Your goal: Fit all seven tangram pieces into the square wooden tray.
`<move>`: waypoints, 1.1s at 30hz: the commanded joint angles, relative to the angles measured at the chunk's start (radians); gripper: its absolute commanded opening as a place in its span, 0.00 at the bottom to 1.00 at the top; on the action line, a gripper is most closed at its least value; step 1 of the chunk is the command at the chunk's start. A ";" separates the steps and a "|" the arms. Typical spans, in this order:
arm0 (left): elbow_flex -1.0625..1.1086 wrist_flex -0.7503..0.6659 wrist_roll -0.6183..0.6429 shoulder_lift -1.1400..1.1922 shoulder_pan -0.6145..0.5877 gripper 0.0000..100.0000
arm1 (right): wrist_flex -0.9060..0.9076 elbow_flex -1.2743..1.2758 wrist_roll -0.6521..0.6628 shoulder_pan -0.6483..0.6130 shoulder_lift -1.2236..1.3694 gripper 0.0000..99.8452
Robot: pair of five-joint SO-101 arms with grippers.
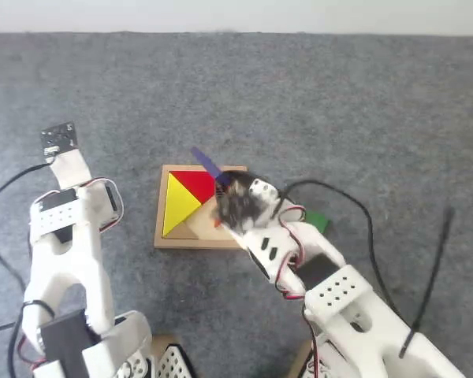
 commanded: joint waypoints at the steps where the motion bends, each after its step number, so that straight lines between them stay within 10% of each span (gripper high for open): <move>1: -0.022 -0.020 -0.012 -0.003 0.008 0.01 | 0.191 -0.147 -0.189 -0.062 -0.019 0.01; 16: -0.022 -0.018 -0.012 -0.005 0.008 0.01 | 0.438 -0.161 -0.752 -0.150 -0.116 0.01; 33: -0.021 -0.018 -0.012 -0.002 0.008 0.01 | 0.423 -0.305 -0.761 -0.093 0.232 0.01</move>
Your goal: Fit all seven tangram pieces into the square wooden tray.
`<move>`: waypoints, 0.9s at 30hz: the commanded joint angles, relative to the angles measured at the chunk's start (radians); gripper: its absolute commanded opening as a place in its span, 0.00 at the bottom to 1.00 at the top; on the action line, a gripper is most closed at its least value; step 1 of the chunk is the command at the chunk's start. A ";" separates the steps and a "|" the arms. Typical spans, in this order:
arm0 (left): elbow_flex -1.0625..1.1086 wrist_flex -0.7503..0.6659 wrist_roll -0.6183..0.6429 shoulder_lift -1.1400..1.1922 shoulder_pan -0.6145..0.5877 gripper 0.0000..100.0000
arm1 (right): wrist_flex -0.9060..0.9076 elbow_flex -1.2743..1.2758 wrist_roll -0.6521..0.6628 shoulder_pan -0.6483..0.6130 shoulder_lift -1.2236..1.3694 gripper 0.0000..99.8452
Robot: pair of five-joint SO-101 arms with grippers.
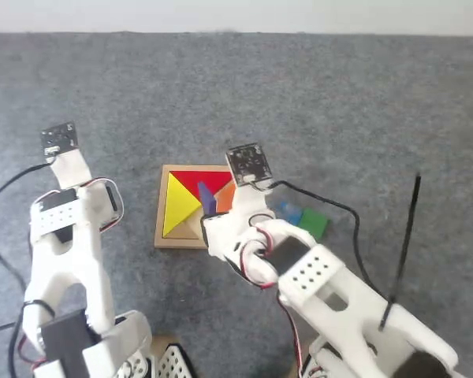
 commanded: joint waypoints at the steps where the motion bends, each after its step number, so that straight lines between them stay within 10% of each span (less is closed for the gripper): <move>1: -0.021 -0.018 -0.012 -0.002 0.008 0.01 | 0.061 -0.097 0.023 0.021 0.002 0.01; 16: -0.021 -0.018 -0.014 -0.002 0.008 0.01 | -0.058 -0.032 -0.563 0.039 0.015 0.01; 27: -0.021 -0.018 -0.014 -0.002 0.008 0.01 | -0.407 0.178 -0.589 0.041 0.094 0.01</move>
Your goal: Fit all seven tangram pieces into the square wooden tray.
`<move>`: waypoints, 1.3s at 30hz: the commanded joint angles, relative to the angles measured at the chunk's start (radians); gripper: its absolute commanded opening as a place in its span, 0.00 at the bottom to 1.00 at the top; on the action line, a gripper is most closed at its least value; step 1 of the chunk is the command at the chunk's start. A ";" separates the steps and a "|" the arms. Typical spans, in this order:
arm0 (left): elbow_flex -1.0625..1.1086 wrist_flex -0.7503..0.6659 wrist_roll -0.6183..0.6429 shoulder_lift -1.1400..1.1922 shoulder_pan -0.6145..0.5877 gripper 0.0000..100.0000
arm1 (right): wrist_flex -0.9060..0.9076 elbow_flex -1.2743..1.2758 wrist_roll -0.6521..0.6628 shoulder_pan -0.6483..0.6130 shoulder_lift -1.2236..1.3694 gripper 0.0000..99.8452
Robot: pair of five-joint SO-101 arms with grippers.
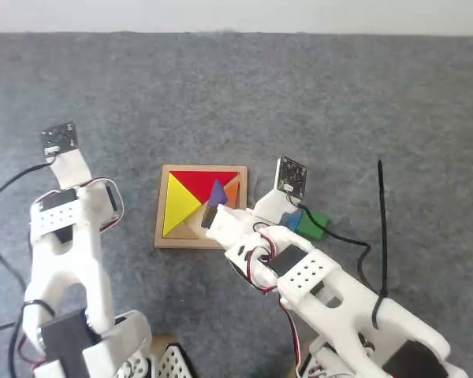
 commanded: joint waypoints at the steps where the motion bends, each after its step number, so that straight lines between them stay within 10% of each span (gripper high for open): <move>1: -0.021 -0.018 -0.014 -0.002 0.008 0.01 | -0.038 -0.005 -0.005 0.013 0.016 0.01; 34: -0.021 -0.018 -0.029 -0.002 0.008 0.01 | -0.073 -0.071 0.120 -0.012 0.208 0.15; 39: -0.021 -0.018 -0.029 -0.002 0.008 0.01 | 0.137 -0.120 0.124 -0.024 0.074 0.15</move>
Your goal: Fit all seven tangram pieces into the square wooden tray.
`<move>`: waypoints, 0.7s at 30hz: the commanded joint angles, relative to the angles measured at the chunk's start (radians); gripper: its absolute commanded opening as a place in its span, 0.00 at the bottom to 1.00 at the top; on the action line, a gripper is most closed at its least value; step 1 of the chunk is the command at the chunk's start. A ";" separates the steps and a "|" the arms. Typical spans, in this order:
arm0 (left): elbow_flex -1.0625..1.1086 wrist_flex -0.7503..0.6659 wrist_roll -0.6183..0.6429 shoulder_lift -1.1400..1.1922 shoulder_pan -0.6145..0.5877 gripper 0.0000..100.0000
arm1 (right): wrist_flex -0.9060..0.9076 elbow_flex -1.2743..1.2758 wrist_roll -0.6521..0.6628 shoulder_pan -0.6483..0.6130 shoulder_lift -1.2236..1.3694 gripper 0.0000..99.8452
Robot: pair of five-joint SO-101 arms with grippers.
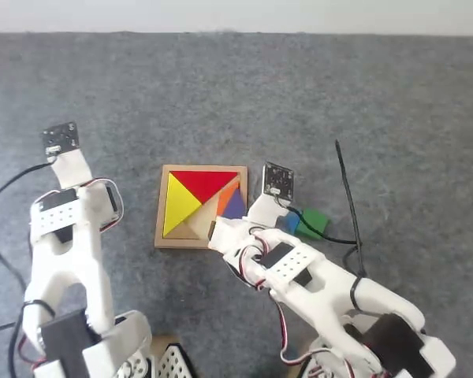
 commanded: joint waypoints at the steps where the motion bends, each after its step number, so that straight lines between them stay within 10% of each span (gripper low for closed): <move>1: -0.021 -0.018 -0.009 -0.002 0.008 0.01 | 0.200 -0.094 0.020 -0.028 -0.165 0.15; 9: -0.021 -0.018 -0.009 -0.002 0.008 0.01 | 0.596 -0.222 0.144 0.047 -0.512 0.12; 21: -0.021 -0.018 -0.008 -0.002 0.008 0.01 | 0.392 -0.338 0.284 0.180 -0.067 0.01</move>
